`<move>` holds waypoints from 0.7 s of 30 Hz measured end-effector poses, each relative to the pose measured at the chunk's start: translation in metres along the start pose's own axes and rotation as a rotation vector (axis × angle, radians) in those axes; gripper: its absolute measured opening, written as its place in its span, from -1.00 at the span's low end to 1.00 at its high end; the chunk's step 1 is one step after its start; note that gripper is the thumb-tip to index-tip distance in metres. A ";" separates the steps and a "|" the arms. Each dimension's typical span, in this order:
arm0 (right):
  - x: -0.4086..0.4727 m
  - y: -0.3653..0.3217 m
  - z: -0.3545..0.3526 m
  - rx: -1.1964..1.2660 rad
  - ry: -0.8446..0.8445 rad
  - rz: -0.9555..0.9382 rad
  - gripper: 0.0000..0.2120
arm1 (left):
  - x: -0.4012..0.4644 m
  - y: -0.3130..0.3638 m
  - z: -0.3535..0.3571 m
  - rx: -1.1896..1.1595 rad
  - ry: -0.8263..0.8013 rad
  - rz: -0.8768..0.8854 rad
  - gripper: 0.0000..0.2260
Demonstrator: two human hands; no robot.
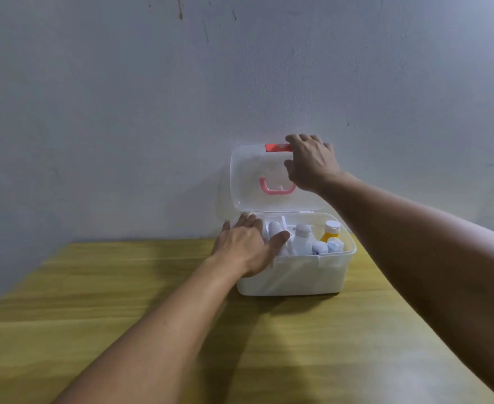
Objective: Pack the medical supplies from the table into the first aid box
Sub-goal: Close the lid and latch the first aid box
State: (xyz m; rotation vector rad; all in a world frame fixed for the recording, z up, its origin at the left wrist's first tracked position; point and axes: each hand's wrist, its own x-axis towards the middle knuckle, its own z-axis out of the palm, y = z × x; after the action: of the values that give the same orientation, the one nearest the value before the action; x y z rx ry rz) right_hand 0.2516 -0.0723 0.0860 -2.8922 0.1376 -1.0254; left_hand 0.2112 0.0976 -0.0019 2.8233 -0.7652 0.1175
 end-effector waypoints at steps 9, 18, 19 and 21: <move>-0.032 0.000 -0.037 0.039 0.152 -0.144 -0.75 | -0.005 -0.009 0.009 -0.390 0.509 0.054 -0.38; -0.140 -0.001 -0.064 0.036 -0.087 -0.325 -0.78 | -0.018 -0.025 -0.017 -0.684 0.825 0.030 -0.46; -0.149 0.001 -0.063 0.029 -0.119 -0.320 -0.78 | -0.020 -0.023 -0.018 -0.647 0.751 0.071 -0.49; -0.161 0.004 -0.061 0.012 -0.176 -0.308 -0.68 | -0.025 -0.017 -0.021 -0.559 0.582 0.135 -0.51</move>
State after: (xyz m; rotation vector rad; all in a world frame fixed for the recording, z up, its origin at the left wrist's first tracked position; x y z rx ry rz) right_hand 0.0881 -0.0611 0.0318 -3.0360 -0.3310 -0.7947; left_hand 0.1974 0.1289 0.0126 2.0518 -0.7041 0.6095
